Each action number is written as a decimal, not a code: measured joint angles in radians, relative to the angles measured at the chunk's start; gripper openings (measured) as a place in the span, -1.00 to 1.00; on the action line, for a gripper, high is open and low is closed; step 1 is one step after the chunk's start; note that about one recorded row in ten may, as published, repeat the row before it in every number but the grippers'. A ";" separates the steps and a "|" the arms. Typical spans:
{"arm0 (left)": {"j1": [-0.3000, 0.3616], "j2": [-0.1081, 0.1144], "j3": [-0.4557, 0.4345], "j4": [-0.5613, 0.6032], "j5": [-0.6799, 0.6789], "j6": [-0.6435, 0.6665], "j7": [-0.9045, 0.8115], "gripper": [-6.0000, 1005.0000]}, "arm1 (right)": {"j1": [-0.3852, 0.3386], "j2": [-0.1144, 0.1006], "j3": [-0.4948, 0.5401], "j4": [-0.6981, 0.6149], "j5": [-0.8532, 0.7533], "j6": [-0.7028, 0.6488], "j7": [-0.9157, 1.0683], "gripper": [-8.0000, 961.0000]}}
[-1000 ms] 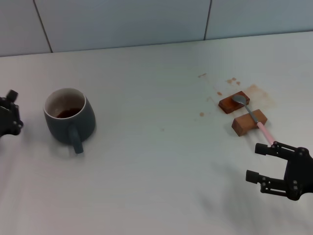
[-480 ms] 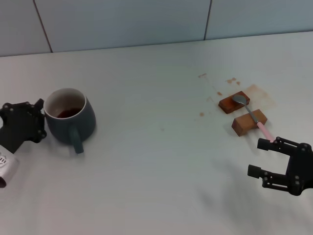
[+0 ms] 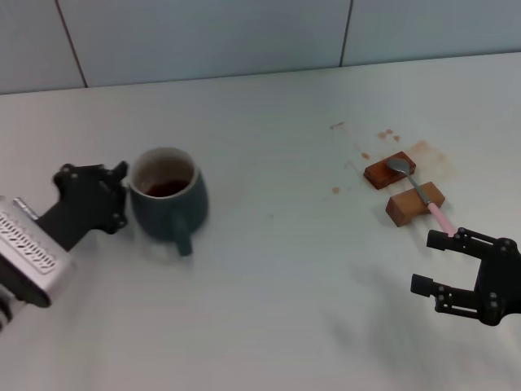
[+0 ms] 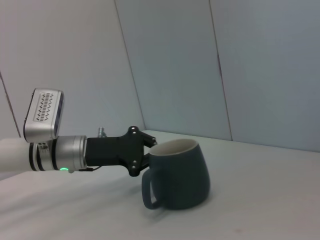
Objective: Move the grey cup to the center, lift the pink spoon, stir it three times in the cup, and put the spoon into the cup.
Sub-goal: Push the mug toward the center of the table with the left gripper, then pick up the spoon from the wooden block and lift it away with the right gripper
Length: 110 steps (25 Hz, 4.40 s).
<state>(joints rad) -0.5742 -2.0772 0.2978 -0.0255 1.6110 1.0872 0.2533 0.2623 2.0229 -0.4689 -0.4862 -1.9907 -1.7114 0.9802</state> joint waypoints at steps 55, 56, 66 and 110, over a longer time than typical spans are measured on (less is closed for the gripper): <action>0.271 0.089 0.303 0.452 0.236 0.599 -1.093 -0.72 | -0.010 0.011 0.067 0.008 0.015 -0.054 0.000 0.58; 0.271 0.089 0.303 0.452 0.236 0.599 -1.093 -0.66 | -0.013 0.013 0.074 0.012 0.015 -0.061 0.000 0.58; 0.279 0.085 0.303 0.475 0.238 0.611 -1.094 0.04 | -0.027 0.011 0.282 0.163 0.015 -0.259 0.119 0.57; 0.261 0.078 0.257 0.501 0.223 0.629 -1.095 0.71 | -0.118 0.062 0.630 0.514 0.002 0.263 0.808 0.56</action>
<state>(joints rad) -0.3130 -1.9992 0.5551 0.4755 1.8345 1.7164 -0.8421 0.1443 2.0851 0.1609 0.0276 -1.9888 -1.4480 1.7887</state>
